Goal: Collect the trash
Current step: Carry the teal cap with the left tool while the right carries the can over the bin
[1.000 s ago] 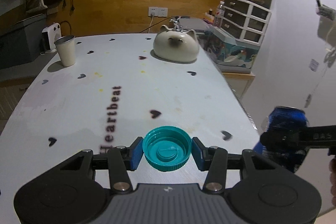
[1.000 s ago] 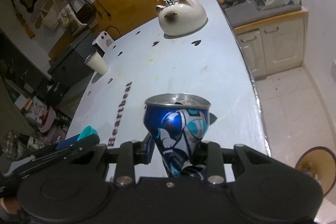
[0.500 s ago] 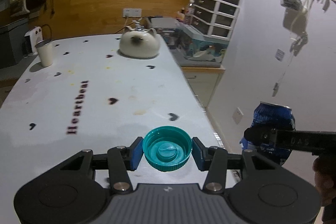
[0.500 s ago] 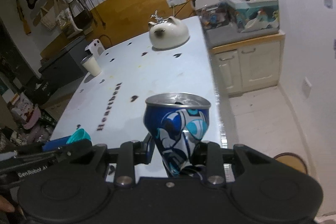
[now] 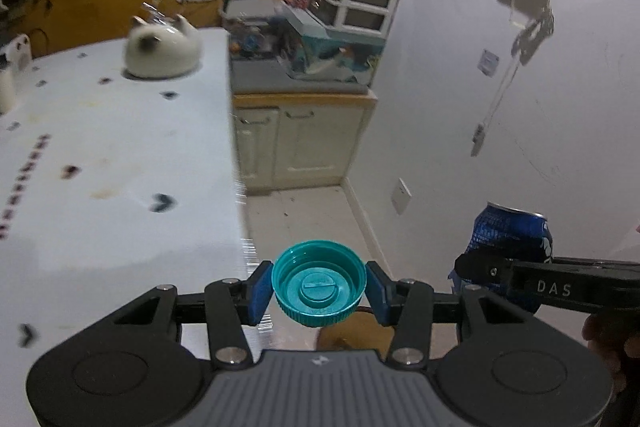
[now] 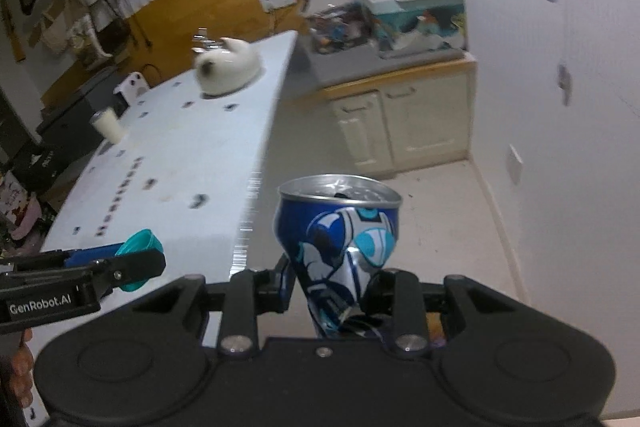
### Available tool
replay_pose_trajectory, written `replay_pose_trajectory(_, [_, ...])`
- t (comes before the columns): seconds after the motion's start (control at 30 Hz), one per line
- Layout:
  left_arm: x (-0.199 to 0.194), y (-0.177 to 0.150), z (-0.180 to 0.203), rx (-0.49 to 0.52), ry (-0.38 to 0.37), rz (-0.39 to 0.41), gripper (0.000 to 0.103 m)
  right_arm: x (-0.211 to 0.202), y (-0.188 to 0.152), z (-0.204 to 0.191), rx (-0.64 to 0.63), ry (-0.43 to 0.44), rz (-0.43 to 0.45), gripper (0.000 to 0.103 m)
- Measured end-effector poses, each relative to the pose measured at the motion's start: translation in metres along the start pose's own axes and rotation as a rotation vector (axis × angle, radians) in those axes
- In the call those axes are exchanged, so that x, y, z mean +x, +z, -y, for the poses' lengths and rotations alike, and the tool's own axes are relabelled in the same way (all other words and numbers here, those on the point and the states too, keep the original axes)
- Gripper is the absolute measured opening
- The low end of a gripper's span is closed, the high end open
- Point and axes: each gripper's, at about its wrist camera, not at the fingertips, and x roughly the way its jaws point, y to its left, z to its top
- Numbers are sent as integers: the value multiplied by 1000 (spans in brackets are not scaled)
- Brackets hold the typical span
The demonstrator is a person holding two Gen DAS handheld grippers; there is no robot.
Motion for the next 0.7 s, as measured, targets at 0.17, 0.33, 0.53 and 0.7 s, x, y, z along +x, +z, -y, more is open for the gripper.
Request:
replay_pose_trajectory(0.17, [62, -3, 40, -24, -1, -67, 50, 22, 7, 71, 23, -17, -52, 31])
replay_pose_trajectory(0.33, [126, -15, 67, -31, -18, -143, 50, 51, 9, 129, 43, -47, -99, 30])
replay_pose_trajectory(0.53, [217, -49, 76, -55, -19, -269, 50, 97, -9, 192, 99, -96, -177, 30])
replay_pose_trajectory(0.7, [303, -100, 75, -82, -7, -396, 50, 154, -44, 237, 161, -132, -263, 30])
